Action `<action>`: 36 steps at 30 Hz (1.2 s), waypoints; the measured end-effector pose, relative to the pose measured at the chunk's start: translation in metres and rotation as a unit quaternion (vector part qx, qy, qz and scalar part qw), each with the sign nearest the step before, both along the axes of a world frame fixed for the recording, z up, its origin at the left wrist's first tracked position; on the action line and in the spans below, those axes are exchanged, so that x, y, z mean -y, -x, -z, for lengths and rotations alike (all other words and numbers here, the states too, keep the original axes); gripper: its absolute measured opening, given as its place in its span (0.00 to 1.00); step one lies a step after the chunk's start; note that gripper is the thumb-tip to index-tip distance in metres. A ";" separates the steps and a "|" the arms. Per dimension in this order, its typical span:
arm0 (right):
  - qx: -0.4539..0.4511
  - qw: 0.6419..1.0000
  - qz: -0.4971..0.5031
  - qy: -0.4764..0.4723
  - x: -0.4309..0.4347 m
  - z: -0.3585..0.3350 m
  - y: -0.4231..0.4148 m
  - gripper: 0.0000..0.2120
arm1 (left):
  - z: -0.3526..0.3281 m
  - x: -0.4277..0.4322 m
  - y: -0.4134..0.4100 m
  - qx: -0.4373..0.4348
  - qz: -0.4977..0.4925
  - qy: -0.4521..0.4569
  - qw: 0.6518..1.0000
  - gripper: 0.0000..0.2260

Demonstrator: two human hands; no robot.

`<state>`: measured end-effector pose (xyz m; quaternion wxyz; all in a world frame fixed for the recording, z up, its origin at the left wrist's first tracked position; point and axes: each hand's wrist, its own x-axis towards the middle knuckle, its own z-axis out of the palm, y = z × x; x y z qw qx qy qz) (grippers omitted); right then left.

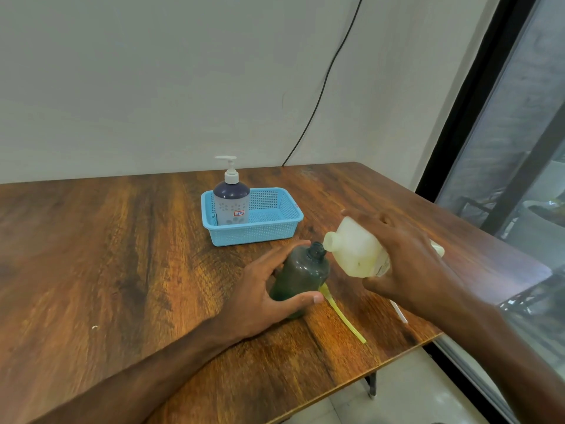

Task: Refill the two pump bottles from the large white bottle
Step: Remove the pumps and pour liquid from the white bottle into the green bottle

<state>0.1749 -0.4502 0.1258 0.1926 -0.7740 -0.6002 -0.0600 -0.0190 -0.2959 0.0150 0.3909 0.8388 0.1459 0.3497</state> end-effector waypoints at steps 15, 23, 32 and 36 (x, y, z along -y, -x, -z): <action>-0.001 1.000 0.006 0.015 -0.002 -0.003 0.000 0.49 | -0.002 0.001 0.000 0.001 0.001 0.004 1.000 0.37; 0.011 1.000 0.012 0.022 -0.001 -0.006 0.002 0.49 | -0.001 0.000 0.000 -0.004 0.000 -0.001 1.000 0.37; 0.010 1.000 0.014 0.021 -0.002 -0.006 0.003 0.48 | 0.000 0.000 -0.001 -0.006 -0.007 -0.004 1.000 0.36; 0.015 0.999 0.015 0.027 -0.002 -0.008 0.004 0.48 | 0.000 0.001 -0.001 -0.006 -0.008 -0.005 1.000 0.35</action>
